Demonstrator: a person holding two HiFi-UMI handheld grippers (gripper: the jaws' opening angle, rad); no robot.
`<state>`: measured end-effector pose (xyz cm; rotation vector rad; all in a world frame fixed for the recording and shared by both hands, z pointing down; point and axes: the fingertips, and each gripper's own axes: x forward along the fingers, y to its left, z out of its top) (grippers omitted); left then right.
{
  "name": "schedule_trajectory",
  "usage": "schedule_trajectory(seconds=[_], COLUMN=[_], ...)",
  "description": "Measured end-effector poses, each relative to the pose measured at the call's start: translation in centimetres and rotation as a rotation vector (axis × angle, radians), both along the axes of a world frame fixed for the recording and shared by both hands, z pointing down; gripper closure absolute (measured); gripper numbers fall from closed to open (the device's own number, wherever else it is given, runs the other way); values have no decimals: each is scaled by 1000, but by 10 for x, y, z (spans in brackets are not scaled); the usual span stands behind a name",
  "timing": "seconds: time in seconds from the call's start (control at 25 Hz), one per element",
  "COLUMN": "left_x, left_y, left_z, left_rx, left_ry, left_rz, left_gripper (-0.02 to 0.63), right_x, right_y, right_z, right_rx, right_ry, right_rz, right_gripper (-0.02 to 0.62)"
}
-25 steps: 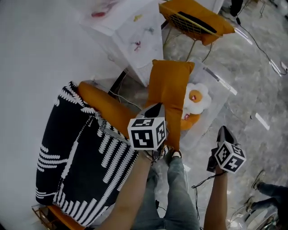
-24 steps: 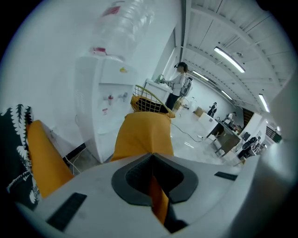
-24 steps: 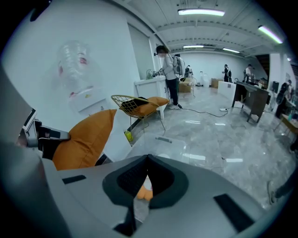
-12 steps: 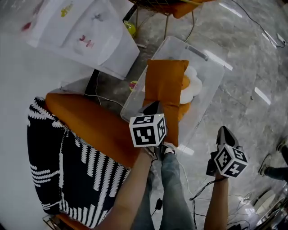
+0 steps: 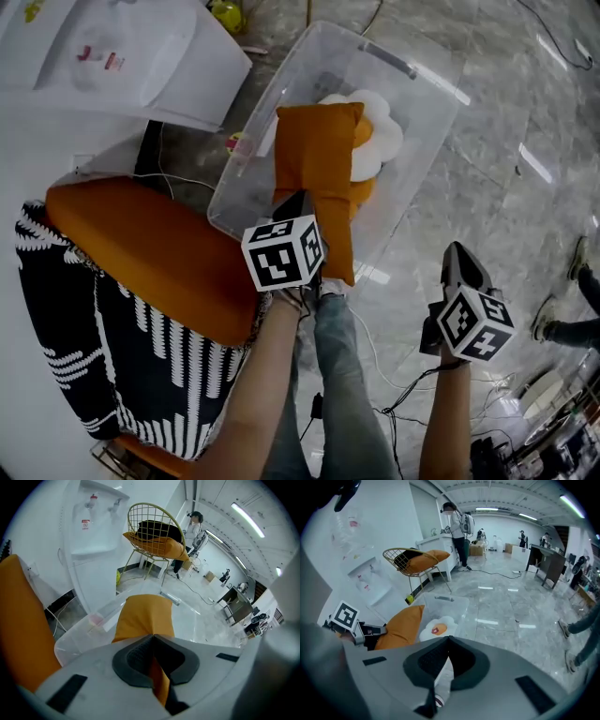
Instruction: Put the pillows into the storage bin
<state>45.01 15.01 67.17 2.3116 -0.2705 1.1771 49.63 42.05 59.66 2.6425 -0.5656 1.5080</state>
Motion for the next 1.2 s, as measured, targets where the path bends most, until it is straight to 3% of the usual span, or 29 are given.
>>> schedule_trajectory(seconds=[0.24, 0.44, 0.72, 1.08, 1.2], left_x=[0, -19, -31, -69, -103], left_y=[-3, -6, -15, -26, -38], left_z=[3, 6, -8, -111, -168], left_rx=[-113, -98, -81, -7, 16], left_ry=[-14, -46, -17, 61, 94], left_rz=[-88, -74, -66, -10, -47], left_gripper=[534, 512, 511, 509, 513], right_x=[11, 9, -3, -23, -42], right_y=[-6, -22, -34, -58, -70], right_z=[-3, -6, -8, -51, -88], right_rx=[7, 18, 22, 110, 120], right_ry=[3, 8, 15, 60, 88], right_rz=[-4, -28, -33, 3, -36], right_gripper=[594, 594, 594, 594, 594])
